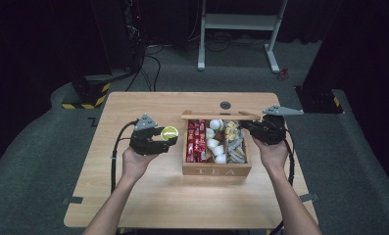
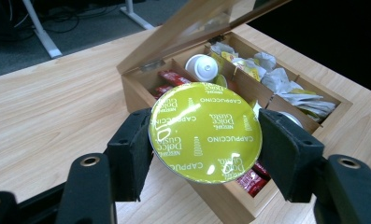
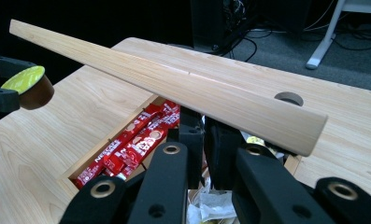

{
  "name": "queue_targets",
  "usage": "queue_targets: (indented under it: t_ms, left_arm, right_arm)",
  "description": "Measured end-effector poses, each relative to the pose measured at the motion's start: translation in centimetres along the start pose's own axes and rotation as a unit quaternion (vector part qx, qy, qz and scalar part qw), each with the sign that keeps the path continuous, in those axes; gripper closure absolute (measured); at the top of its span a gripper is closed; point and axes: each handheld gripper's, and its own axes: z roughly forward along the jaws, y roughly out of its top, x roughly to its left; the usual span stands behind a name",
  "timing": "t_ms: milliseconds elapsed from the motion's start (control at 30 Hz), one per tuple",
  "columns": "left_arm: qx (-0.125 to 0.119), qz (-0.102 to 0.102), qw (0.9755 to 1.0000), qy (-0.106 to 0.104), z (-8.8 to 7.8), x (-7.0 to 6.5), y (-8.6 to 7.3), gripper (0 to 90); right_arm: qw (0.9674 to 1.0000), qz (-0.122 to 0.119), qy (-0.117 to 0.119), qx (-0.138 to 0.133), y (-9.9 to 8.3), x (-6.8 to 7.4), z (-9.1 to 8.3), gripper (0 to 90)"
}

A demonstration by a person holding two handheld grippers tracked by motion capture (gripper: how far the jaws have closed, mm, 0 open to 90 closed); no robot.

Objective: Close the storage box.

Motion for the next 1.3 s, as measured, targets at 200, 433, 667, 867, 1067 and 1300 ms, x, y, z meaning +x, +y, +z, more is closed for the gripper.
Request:
queue_targets:
  t_ms: [200,433,667,867,1067,1300]
  left_arm:
    - [0.001,-0.007,0.9999,0.009,-0.6,0.8,-0.3,38.2]
    - [-0.001,-0.013,0.9997,0.02,-1.5,1.6,-0.7,38.2]
    - [-0.003,-0.022,0.9992,0.034,-2.6,2.6,-1.3,38.2]
    - [-0.002,-0.026,0.9985,0.048,-3.6,3.3,-1.9,38.2]
    - [0.001,-0.025,0.9977,0.063,-4.4,4.0,-2.5,38.2]
    - [0.004,-0.027,0.9966,0.077,-5.1,4.6,-3.5,38.2]
  right_arm:
    - [1.0,0.0,-0.001,0.0,0.0,0.0,0.0,85.8]
    - [1.0,-0.001,-0.001,-0.001,0.0,0.0,0.0,85.7]
    - [1.0,-0.001,0.0,0.001,0.0,0.0,0.0,85.5]
    - [1.0,0.002,0.0,0.001,-0.1,0.1,0.0,85.5]
    - [1.0,0.0,0.002,0.0,-0.2,0.0,0.1,85.5]
    - [1.0,0.002,0.002,0.001,-0.2,0.1,0.2,85.0]
